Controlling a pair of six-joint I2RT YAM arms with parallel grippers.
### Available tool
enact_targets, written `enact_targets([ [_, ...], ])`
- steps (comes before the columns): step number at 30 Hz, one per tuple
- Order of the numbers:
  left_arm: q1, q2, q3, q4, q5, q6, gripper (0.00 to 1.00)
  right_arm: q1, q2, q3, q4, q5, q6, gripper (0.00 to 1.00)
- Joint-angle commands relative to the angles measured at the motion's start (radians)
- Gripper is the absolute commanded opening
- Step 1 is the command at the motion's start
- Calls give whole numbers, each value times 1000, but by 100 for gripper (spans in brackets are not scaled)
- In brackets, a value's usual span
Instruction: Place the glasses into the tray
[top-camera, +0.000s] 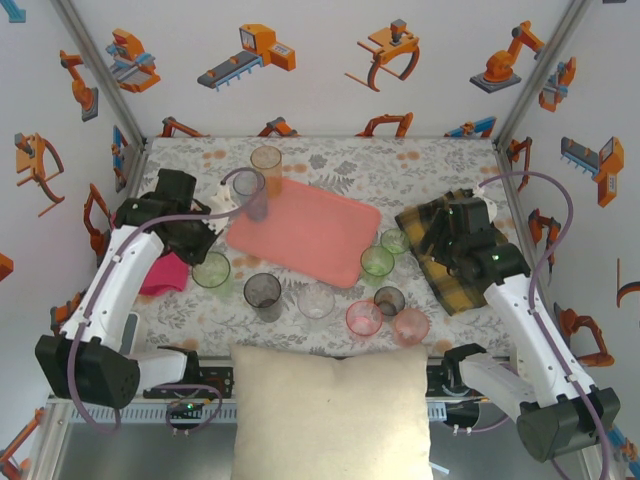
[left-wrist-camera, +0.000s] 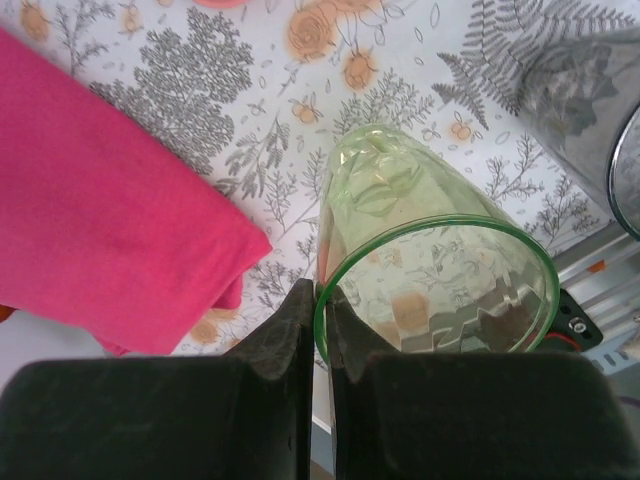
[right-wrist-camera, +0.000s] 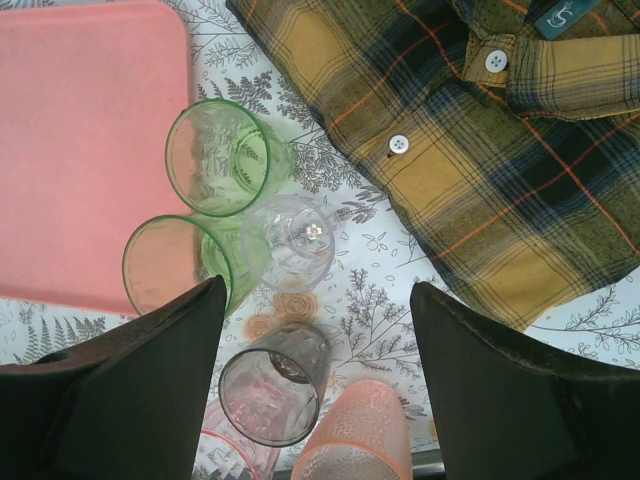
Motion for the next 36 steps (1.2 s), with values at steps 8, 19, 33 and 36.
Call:
enact_targets([
  [8,7,185,180,158,-3,-21,5,7,13,9,13,-1,2,68],
  [19,10,360,309,270,-11,-71,5,7,8,20,-6,11,-5,68],
  [33,8,455,327,323,1,-109,5,7,16,26,-21,20,-20,68],
  [36,8,468,328,324,0,-110,5,7,14,24,-20,19,-19,68],
])
